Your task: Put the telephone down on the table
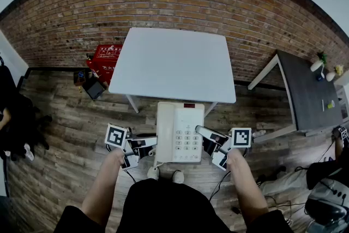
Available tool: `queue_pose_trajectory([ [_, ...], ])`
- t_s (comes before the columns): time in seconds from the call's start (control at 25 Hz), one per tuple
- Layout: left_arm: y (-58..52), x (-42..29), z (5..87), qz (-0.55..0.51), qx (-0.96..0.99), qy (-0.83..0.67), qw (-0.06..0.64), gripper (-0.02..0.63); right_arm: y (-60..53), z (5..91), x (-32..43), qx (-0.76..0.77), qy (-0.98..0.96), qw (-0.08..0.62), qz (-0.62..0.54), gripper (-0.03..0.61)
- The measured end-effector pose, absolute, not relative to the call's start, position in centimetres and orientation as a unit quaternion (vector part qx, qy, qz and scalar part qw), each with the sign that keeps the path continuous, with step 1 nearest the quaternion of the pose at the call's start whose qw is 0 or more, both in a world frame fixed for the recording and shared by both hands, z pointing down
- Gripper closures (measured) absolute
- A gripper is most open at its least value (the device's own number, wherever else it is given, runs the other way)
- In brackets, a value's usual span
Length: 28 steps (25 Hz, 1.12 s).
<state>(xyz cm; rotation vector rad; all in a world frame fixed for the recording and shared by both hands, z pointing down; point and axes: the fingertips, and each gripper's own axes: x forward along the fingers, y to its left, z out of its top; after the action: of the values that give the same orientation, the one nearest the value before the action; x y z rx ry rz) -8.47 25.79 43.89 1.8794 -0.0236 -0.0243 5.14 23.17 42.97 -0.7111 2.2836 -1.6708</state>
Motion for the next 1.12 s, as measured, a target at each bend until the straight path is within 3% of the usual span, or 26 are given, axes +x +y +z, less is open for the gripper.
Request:
queue_pose_trajectory([
  [1.12,29.3,-5.3,44.4,-0.027,0.807,-0.041,0.588,0.425,25.8,43.1,7.8,-0.201,0.796,0.090,-0.564,0.383],
])
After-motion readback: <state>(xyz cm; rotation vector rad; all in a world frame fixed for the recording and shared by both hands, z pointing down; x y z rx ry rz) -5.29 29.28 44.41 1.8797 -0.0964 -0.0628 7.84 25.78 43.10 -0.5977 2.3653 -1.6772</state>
